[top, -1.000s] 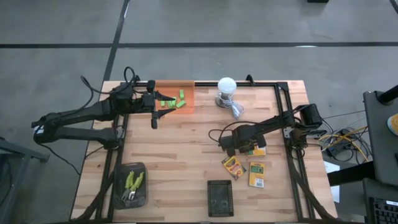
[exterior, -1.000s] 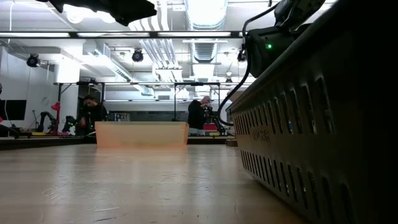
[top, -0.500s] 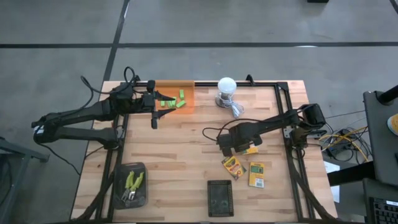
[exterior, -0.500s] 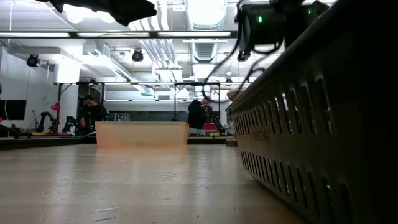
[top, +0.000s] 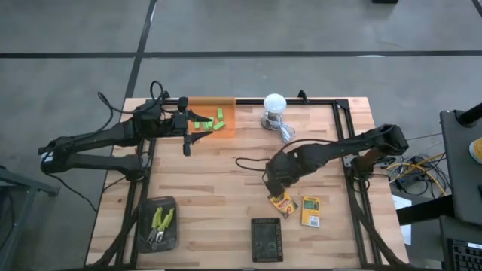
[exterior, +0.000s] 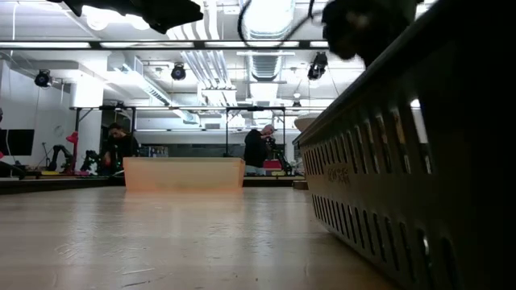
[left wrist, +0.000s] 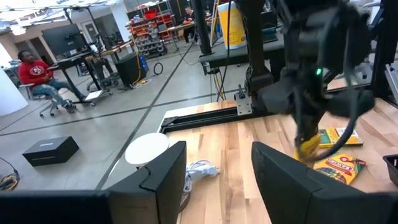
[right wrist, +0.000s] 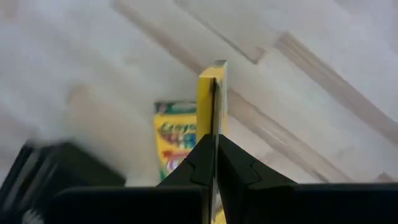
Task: Pick & Place School Supplies
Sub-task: Put the crayon box into the right black bin
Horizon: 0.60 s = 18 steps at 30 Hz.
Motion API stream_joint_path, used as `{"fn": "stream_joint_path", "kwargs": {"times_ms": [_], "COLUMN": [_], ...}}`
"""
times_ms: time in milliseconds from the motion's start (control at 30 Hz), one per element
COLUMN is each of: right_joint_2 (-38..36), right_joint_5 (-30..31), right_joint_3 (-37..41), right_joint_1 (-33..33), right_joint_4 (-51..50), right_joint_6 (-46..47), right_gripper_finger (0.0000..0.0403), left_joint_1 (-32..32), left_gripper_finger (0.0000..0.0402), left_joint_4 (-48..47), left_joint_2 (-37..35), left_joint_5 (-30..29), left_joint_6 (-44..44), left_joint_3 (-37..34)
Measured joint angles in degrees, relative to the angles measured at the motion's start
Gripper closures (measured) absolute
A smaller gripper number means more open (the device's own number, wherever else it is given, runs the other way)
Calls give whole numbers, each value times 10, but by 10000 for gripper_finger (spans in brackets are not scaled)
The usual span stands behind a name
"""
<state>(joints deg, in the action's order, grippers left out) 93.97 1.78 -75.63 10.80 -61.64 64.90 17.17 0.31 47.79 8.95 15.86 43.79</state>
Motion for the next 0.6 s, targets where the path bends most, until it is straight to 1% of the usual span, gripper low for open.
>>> {"fn": "stream_joint_path", "kwargs": {"times_ms": [67, 167, 333, 500, 600], "right_joint_2": [-13, -40, -93, -138, -153], "right_joint_5": [-18, -35, -36, -38, -38], "right_joint_3": [-12, -30, -53, -79, -86], "right_joint_1": [5, 14, 30, 62, 84], "right_joint_4": [-6, -16, -10, -1, 32], "right_joint_6": [-35, -61, -96, -118, -134], "right_gripper_finger": [395, 395, 395, 395, 395], "left_joint_1": [0, 0, 0, 0, 0], "left_gripper_finger": [213, 213, 213, 213, 213], "left_joint_4": [0, 0, 0, 0, 0], "left_joint_2": [0, 0, 0, 0, 0], "left_joint_5": [0, 0, 0, 0, 0], "left_joint_6": [0, 0, 0, 0, 0], "left_joint_3": [0, 0, 0, 0, 0]}}
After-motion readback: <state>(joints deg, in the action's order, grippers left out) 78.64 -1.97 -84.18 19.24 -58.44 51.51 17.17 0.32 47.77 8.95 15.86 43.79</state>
